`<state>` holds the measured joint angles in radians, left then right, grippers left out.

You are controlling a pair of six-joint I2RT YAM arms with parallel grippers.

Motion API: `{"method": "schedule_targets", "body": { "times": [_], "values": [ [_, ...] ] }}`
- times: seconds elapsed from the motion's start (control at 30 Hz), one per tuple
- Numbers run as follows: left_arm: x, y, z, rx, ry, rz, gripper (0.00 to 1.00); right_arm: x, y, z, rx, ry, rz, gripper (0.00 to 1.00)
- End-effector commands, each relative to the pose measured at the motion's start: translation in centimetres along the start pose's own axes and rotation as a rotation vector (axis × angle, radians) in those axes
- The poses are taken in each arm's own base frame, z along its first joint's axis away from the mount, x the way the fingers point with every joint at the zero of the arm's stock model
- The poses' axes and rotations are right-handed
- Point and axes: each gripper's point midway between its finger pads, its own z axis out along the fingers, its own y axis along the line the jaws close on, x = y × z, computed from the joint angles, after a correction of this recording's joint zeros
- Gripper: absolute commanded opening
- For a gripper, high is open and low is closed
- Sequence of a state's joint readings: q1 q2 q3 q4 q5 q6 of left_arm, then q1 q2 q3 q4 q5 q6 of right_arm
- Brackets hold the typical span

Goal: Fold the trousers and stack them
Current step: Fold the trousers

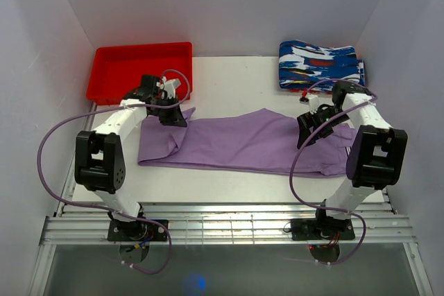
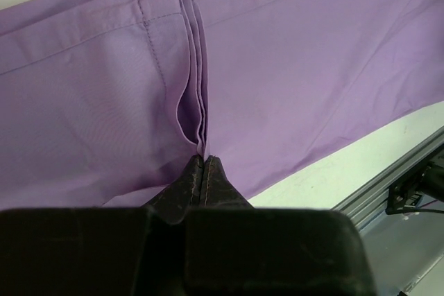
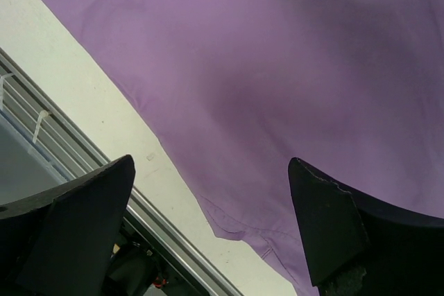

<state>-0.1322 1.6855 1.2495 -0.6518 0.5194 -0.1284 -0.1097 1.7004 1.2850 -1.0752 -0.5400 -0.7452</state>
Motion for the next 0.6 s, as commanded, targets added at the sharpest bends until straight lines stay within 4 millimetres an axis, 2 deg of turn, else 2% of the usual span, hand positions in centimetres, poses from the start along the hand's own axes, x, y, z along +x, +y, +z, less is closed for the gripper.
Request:
{"method": "schedule_targets", "body": {
  "times": [0.0, 0.1, 0.27, 0.4, 0.57],
  "values": [
    [-1.2, -2.8, 1.0, 0.052, -0.071, -0.011, 0.0, 1.5, 0.2, 0.2, -0.009, 0.036, 0.013, 0.96],
    [-0.9, -4.8, 2.0, 0.09, -0.073, -0.004, 0.0, 2.2, 0.2, 0.9, -0.026, 0.059, 0.038, 0.93],
    [-0.1, -7.1, 3.8, 0.121, -0.057, 0.004, 0.0, 2.3, -0.1, 1.4, -0.026, 0.053, 0.057, 0.9],
    [0.2, -9.9, 5.0, 0.164, -0.073, 0.007, 0.0, 2.2, -0.2, 1.7, -0.031, 0.053, 0.066, 0.89],
    [1.3, -11.6, 7.2, 0.152, -0.053, -0.015, 0.0, 2.0, -0.2, 1.9, -0.041, 0.045, 0.075, 0.88]
  ]
}}
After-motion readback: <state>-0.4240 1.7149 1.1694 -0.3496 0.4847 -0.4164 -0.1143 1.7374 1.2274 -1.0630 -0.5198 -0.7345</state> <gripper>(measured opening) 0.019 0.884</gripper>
